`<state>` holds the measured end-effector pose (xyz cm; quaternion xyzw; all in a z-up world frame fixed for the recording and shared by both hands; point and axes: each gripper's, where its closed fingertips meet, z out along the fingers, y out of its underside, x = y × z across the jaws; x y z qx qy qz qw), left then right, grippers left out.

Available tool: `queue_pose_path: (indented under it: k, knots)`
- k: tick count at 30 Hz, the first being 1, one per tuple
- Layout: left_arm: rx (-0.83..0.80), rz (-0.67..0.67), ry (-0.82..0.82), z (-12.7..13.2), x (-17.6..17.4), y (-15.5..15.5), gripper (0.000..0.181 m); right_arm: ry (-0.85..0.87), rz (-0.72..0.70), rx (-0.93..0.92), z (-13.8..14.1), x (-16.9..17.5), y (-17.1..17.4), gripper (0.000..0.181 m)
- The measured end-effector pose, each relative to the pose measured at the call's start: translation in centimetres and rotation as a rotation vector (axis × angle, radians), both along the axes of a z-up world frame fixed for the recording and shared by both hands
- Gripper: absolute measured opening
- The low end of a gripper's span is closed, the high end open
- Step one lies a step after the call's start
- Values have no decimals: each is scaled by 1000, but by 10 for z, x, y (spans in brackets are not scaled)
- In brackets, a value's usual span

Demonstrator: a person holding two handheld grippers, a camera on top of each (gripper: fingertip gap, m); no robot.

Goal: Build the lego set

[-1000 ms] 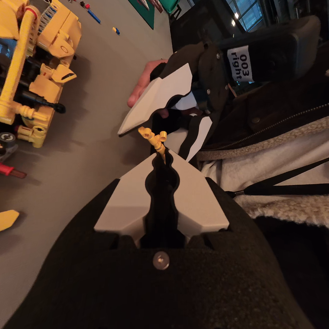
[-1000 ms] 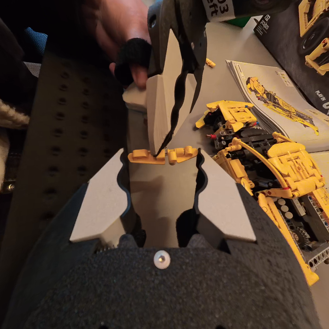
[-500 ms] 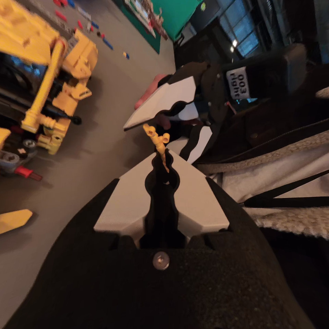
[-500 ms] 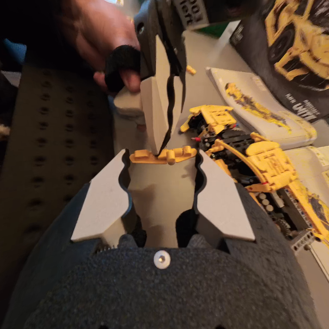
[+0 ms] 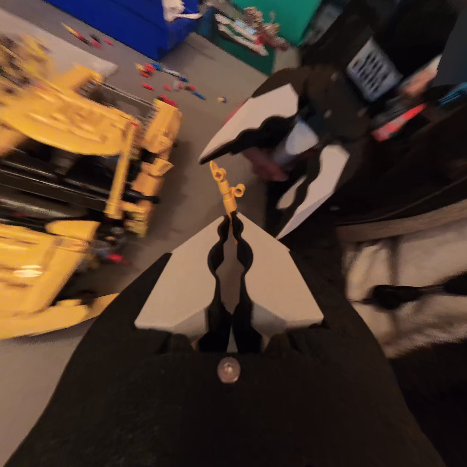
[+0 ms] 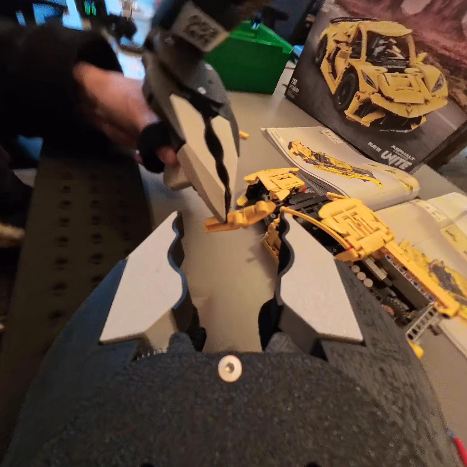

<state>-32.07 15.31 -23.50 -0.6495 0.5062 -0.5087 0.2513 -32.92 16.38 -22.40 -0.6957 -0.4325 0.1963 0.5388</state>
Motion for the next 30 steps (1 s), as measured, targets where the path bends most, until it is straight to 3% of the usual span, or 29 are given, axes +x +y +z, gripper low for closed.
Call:
queue_pose_path:
  k: [3, 6, 10, 14, 17, 22, 24, 28, 30]
  knots:
    - [421, 149, 23, 10, -8, 29, 1, 153, -7, -173, 3, 7, 4, 72]
    - [802, 278, 95, 18, -20, 53, 1, 269, 14, -338, 2, 9, 5, 57]
    - [1147, 267, 131, 23, -20, 52, 2, 430, 50, -455, 14, 12, 6, 47]
    - [1231, 259, 173, 19, -19, 53, 1, 458, -13, -444, 16, 23, 15, 39]
    - [1217, 280, 189, 17, -22, 58, 2, 429, -198, -369, 10, 49, 37, 39]
    - [1179, 299, 216, 13, -27, 65, 2, 385, -596, -231, 4, 124, 66, 41]
    - [1180, 318, 244, 10, -31, 71, 2, 346, -677, -169, 7, 149, 70, 44]
    - [1129, 414, 321, 6, -49, 95, 2, 71, -861, -82, 0, 222, 69, 43]
    - [1045, 469, 342, 3, -59, 107, 2, 71, -891, -91, -6, 244, 68, 43]
